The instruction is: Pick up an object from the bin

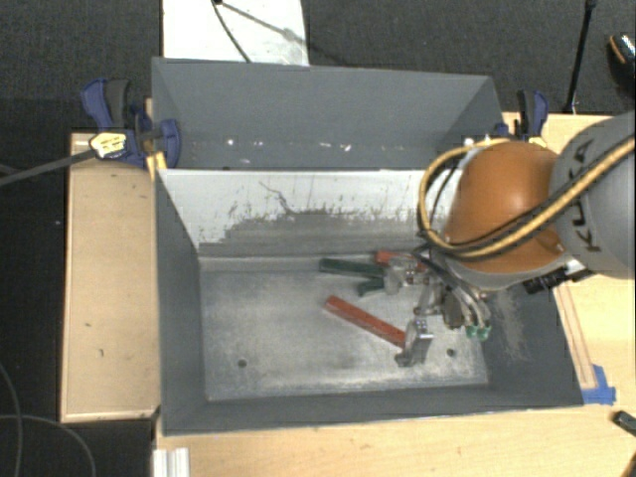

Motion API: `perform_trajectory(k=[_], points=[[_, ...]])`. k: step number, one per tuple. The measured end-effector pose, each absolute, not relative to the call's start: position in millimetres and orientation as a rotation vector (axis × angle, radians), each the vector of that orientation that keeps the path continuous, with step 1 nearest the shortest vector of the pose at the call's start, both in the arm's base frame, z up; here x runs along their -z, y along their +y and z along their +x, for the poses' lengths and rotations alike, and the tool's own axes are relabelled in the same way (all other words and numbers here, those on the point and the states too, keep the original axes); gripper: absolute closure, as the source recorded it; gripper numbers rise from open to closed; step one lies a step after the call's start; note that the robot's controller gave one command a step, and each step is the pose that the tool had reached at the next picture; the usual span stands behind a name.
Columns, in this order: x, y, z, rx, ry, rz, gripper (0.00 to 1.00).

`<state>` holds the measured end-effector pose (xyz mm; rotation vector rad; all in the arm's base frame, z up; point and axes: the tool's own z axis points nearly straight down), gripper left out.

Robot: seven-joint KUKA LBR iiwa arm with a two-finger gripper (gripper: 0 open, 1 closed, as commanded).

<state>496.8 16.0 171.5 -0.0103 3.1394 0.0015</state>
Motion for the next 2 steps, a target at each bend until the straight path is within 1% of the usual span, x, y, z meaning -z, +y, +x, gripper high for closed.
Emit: perform_trajectory(k=[1,2], points=[[-71.9,-12.7,537.9,0.0,3.147,-0.013,0.0],[-76.0,-11.5,538.5,-0.001,3.142,-0.015,1.0]])
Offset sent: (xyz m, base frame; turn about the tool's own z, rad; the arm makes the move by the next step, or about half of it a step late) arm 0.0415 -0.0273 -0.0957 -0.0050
